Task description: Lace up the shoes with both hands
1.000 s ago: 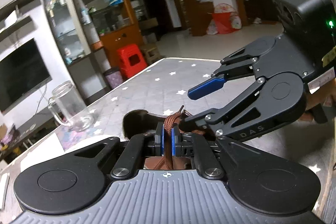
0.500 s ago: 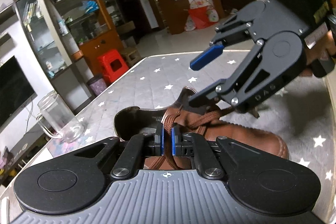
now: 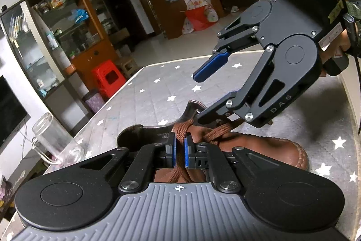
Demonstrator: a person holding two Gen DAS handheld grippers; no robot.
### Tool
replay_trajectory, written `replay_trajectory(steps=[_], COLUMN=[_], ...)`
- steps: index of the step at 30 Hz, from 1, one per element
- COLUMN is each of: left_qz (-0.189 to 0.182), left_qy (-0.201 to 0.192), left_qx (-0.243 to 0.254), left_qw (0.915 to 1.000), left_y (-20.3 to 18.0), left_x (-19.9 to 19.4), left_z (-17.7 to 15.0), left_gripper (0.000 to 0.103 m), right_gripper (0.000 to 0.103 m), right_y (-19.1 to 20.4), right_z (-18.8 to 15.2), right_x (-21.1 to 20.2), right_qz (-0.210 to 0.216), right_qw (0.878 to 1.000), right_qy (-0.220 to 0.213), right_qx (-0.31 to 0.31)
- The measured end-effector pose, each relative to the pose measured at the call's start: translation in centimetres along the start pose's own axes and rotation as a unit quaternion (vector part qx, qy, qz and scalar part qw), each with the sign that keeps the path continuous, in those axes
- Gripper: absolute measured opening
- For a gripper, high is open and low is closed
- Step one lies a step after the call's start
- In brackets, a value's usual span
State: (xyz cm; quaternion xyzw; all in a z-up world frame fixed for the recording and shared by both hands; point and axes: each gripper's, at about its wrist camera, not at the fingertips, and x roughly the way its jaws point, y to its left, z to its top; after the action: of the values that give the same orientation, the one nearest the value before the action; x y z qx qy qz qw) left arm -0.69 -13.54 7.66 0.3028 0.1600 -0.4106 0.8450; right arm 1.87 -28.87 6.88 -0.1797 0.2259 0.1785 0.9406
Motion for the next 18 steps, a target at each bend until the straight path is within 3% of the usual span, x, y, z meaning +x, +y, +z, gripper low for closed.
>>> replay_trajectory(steps=[18], left_qz=[-0.011], left_qy=[0.022], left_qx=[0.026], left_qw=[0.9993], left_y=[0.1], left_x=[1.2], left_z=[0.2], left_gripper=[0.008], right_gripper=[0.065], right_y=[-0.3], right_z=[-0.7], right_x=[-0.7], right_qz=[0.008], right_qw=[1.0], right_qy=[-0.01], right_qx=[0.008])
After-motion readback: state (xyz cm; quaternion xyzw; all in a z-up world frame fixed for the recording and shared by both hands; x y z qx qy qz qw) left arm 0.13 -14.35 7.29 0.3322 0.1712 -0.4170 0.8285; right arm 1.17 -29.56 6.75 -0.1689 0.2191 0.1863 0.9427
